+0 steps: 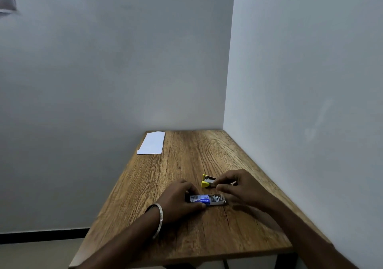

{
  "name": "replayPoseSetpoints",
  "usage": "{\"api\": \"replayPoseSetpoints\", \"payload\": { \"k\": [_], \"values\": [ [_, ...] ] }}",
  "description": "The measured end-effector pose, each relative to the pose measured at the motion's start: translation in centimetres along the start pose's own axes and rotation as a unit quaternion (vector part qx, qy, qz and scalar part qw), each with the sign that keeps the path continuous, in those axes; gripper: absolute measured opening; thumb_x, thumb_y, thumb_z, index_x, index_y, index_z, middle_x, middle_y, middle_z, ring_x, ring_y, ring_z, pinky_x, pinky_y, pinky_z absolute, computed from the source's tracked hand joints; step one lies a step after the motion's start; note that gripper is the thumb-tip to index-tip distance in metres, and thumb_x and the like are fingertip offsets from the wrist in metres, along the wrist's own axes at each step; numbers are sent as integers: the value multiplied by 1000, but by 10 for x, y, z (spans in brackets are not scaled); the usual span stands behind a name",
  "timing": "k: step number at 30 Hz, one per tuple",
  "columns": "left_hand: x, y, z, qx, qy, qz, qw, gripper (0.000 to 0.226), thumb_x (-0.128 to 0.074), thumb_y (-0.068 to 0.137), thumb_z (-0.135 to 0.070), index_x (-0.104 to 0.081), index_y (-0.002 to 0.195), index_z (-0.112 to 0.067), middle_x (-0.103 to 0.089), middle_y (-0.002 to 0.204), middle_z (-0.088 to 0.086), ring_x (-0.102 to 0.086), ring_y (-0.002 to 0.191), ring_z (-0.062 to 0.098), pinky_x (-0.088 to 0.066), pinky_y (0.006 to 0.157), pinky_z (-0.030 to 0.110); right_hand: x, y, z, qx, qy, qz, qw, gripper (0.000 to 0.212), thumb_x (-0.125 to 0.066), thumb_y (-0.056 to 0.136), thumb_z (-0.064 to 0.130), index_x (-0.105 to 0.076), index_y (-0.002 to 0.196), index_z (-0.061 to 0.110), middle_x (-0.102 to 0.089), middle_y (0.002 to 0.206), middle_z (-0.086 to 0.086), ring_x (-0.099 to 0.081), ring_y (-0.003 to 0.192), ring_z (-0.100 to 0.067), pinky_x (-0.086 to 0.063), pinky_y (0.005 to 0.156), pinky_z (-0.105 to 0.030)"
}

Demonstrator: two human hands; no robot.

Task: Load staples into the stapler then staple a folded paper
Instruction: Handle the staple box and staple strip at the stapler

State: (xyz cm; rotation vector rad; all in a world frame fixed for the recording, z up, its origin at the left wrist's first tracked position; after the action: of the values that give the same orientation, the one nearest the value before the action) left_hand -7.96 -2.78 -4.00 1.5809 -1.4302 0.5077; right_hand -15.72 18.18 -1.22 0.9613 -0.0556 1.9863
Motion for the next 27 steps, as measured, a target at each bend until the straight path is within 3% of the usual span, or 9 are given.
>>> {"api": "replayPoseSetpoints", "payload": {
  "k": [10,14,27],
  "values": [
    [0,0,1,-1,-6,-5,1000,36,-75,73,-51,-67,98,-26,-59,102,-12,-55,89,3,-53,78,24,4,-17,-23,-49,-11,60,997,25,-84,75,35,-77,95,49,-73,100,23,-64,100,-2,-50,79,-20],
    [0,-1,1,2,-12,-6,1000,34,-75,72,-51,-67,96,-27,-58,101,-12,-55,88,4,-53,78,24,2,-16,-20,-34,10,68,997,21,-82,78,36,-79,98,42,-75,101,18,-66,101,-5,-56,84,-30],
    [1,-1,0,1,-7,-10,1000,36,-77,71,-50,-69,96,-25,-60,99,-11,-55,84,2,-52,73,20,-12,-9,-9,19,17,66,998,17,-82,79,28,-80,93,38,-73,99,19,-67,97,0,-53,78,-18]
  ]
}}
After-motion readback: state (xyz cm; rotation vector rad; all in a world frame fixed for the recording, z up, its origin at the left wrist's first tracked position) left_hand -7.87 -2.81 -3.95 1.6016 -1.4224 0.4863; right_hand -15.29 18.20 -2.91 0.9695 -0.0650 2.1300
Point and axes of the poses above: each hand's wrist, its own y-axis towards the middle knuckle, its own x-axis out of the back of the hand, z = x × y, the point moved 3 cm from there along y, towards the middle knuckle
